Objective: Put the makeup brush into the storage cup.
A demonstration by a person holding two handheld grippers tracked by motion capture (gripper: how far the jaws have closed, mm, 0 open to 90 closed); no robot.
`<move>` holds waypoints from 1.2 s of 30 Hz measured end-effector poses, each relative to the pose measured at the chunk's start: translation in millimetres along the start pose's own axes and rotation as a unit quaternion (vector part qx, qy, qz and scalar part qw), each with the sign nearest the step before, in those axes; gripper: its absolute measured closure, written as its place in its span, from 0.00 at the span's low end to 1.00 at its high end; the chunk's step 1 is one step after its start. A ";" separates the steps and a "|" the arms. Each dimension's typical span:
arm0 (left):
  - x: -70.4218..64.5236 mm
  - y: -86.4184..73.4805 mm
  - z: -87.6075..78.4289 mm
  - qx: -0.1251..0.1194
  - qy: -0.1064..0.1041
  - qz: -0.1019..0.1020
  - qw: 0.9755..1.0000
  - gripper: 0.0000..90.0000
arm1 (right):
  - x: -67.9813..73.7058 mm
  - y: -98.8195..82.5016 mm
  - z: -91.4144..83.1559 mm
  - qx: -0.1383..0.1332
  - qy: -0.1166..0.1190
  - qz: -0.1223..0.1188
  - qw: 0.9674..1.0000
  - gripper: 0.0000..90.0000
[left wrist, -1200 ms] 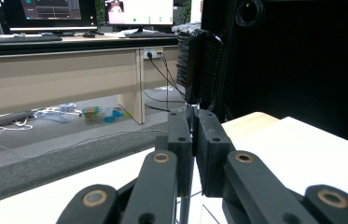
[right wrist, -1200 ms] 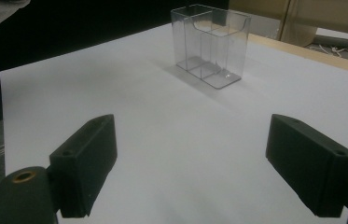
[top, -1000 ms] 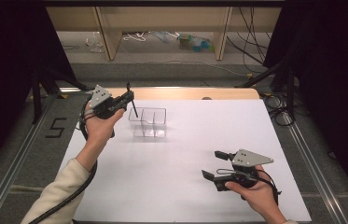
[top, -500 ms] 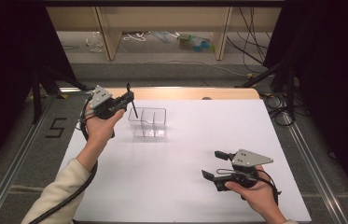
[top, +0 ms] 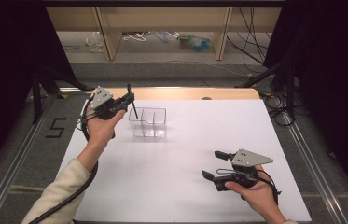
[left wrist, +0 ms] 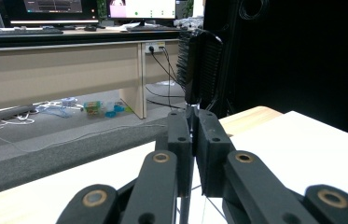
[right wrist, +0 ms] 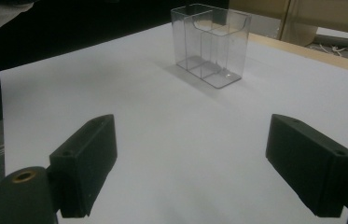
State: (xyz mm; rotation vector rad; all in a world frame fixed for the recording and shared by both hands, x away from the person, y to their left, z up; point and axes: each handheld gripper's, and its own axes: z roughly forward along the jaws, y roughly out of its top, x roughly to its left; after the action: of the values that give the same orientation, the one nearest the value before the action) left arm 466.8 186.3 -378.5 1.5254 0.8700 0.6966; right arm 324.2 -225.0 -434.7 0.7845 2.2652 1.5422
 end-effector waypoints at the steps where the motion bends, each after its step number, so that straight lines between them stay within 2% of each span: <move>1: 0.2 -0.3 0.1 0.000 0.000 0.001 1.000 0.94 | 0.0 0.0 0.0 0.000 0.000 0.000 1.000 0.19; 7: 0.0 -1.3 0.5 0.003 0.001 0.000 1.000 0.94 | 0.0 -0.4 1.2 -0.009 0.002 0.001 1.000 0.19; 9: 0.1 -1.7 0.9 0.003 0.000 0.002 1.000 0.94 | 0.1 0.0 -0.1 0.000 0.000 0.000 1.000 0.19; 12: -0.2 -2.7 1.6 0.004 0.001 -0.001 1.000 0.94 | 0.1 -0.4 1.4 -0.011 0.001 0.001 1.000 0.19; 15: 0.3 -3.6 1.9 0.008 0.000 0.002 1.000 0.94 | 0.0 -0.5 1.4 -0.010 0.001 0.001 1.000 0.19; 16: 0.2 -4.1 2.1 0.009 0.000 0.000 1.000 0.94 | 0.0 0.1 -0.1 0.000 0.000 0.000 1.000 0.19; 21: 0.3 -5.9 3.2 0.010 0.000 0.000 1.000 0.94 | 0.0 -0.5 1.4 -0.010 0.002 0.001 1.000 0.19; 23: 0.1 -6.5 3.7 0.010 0.001 0.001 1.000 0.94 | 0.1 0.0 -0.2 0.000 -0.001 0.000 1.000 0.19; 27: -0.6 -8.3 4.6 0.012 0.001 -0.003 1.000 0.94 | 0.1 -0.1 0.0 0.001 0.000 0.000 1.000 0.19; 28: 0.4 -8.4 4.6 0.014 0.001 0.004 1.000 0.94 | 0.0 0.0 -0.1 0.001 0.000 0.000 1.000 0.19; 34: 0.5 -10.5 5.6 0.016 0.001 0.005 1.000 0.94 | 0.0 0.0 -0.1 0.000 0.000 0.000 1.000 0.19; 36: 0.1 -11.2 6.1 0.016 0.001 0.000 1.000 0.94 | -0.1 -0.1 -0.1 0.000 0.000 0.000 1.000 0.19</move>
State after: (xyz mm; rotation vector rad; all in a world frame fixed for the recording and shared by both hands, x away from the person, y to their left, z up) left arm 470.3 183.5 -390.4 1.5532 0.8856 0.6874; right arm 324.3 -225.2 -434.8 0.7852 2.2653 1.5432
